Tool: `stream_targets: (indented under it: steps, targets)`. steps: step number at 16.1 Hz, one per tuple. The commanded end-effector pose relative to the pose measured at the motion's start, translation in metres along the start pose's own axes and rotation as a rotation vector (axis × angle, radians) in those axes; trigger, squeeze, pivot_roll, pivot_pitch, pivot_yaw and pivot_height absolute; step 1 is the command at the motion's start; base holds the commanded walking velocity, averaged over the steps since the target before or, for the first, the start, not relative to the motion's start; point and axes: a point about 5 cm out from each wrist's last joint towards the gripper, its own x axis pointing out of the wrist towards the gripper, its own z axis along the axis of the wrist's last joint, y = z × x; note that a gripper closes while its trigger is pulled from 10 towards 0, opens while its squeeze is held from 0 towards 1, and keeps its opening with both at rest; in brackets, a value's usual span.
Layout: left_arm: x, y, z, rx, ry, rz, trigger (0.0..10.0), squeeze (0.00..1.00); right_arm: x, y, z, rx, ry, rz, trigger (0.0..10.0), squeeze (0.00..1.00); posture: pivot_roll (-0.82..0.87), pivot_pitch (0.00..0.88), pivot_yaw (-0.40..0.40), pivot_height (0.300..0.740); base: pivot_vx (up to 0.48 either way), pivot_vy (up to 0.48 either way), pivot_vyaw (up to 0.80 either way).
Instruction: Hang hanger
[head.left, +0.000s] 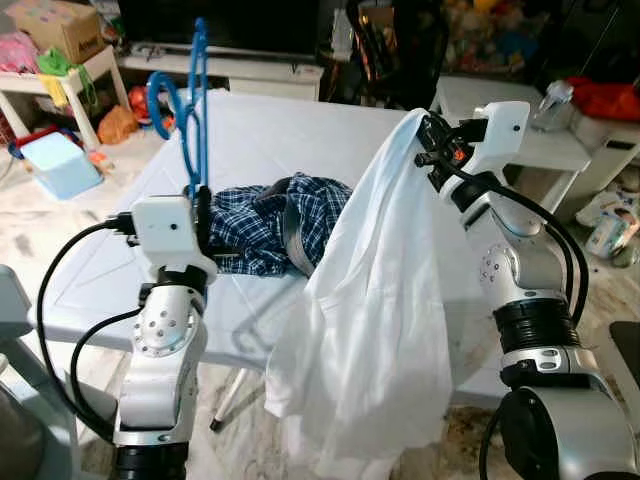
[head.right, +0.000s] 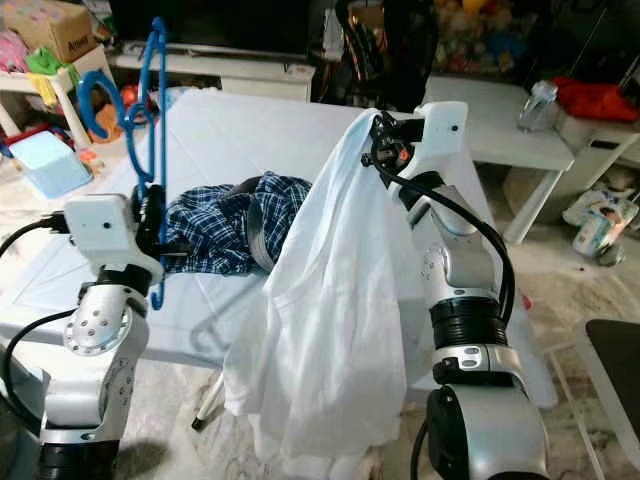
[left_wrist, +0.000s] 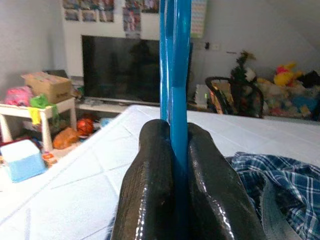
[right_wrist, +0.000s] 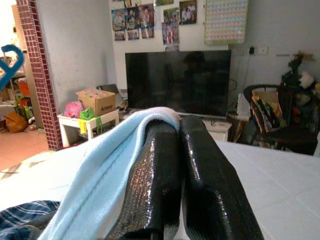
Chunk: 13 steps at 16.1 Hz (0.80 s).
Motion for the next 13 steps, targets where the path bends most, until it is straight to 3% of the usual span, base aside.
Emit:
stream_targets:
  steps: [1,4,6,8,10,11,13]
  targets:
    - [0.0,0.0,0.0,0.008,0.003,0.006,10.0,0.0,0.0,-0.005,0.01,-0.01,-0.029,-0.009,10.0,0.0,-0.05,0.0,-0.076,0.74,0.0,0.0,0.0]
    - [0.0,-0.002,-0.004,0.013,0.012,0.007,10.0,0.0,0.002,0.0,0.002,-0.003,0.0,0.018,10.0,0.0,-0.06,0.0,-0.076,0.74,0.0,0.0,0.0]
    - [0.0,-0.004,-0.007,0.011,0.022,0.0,10.0,0.0,0.019,0.015,-0.012,0.017,0.067,0.071,10.0,0.0,-0.05,0.0,-0.085,0.74,0.0,0.0,0.0]
    - [-0.001,-0.003,-0.009,0.012,0.023,0.003,10.0,0.0,0.043,0.037,-0.007,0.06,0.087,0.11,10.0,0.0,-0.03,0.0,-0.102,0.74,0.0,0.0,0.0]
    - [-0.003,-0.002,-0.012,0.016,0.032,0.016,10.0,0.0,0.062,0.058,0.009,0.054,0.08,0.129,10.0,0.0,-0.02,0.0,-0.111,0.74,0.0,0.0,0.0]
    - [-0.005,-0.003,-0.013,0.016,0.034,0.018,10.0,0.0,0.079,0.076,0.039,0.04,0.003,0.149,10.0,0.0,-0.01,0.0,-0.12,0.74,0.0,0.0,0.0]
    - [-0.007,-0.003,-0.013,0.018,0.03,0.028,10.0,0.0,0.093,0.082,0.09,0.052,-0.162,0.096,10.0,0.0,0.01,0.0,-0.139,0.74,0.0,0.0,0.0]
